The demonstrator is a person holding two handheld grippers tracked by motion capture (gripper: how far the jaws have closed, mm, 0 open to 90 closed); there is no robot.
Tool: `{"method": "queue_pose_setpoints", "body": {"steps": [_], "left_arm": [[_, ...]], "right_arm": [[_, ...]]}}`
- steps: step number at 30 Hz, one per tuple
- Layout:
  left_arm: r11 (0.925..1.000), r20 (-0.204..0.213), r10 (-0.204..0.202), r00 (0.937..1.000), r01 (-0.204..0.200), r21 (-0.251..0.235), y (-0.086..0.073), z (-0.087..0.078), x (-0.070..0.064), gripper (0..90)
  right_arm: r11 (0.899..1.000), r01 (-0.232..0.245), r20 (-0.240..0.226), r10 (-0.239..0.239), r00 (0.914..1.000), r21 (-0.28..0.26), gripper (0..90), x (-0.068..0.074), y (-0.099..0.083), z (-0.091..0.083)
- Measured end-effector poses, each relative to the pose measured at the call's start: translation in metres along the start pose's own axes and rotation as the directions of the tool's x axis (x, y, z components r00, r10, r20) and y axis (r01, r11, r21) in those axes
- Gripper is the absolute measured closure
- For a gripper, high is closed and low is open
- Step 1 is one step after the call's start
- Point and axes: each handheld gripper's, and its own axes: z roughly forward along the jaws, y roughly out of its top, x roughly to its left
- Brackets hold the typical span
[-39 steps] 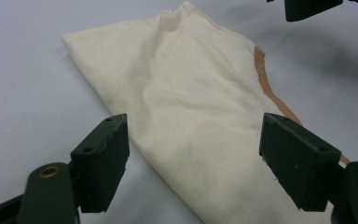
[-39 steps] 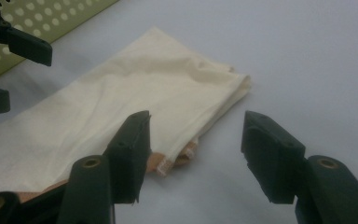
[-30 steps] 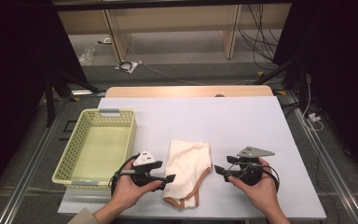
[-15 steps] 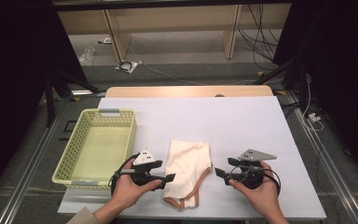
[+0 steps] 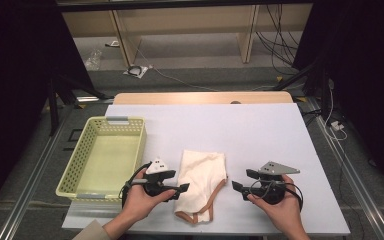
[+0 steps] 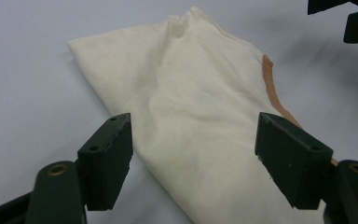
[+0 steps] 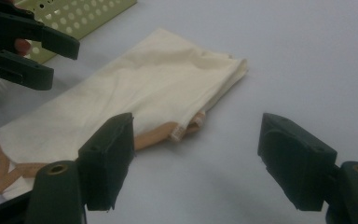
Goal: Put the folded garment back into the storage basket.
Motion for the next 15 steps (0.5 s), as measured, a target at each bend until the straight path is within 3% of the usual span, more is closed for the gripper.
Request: {"method": "queue_pose_setpoints", "body": {"steps": [11, 15], "left_arm": [[0.9999, -0.015, 0.002, 0.9999, -0.001, 0.017, 0.0036, 0.0085, -0.0016, 29.5], [0.9987, -0.046, -0.014, 0.9988, 0.016, 0.049, 0.0023, 0.0103, -0.0006, 30.1]], "right_arm": [[1.0, 0.004, 0.003, -0.004, 1.0, -0.015, 28.3, -0.0016, -0.0011, -0.0013], [1.0, 0.013, 0.007, -0.013, 0.9999, -0.011, 28.4, 0.0005, -0.0001, 0.0001]]}}
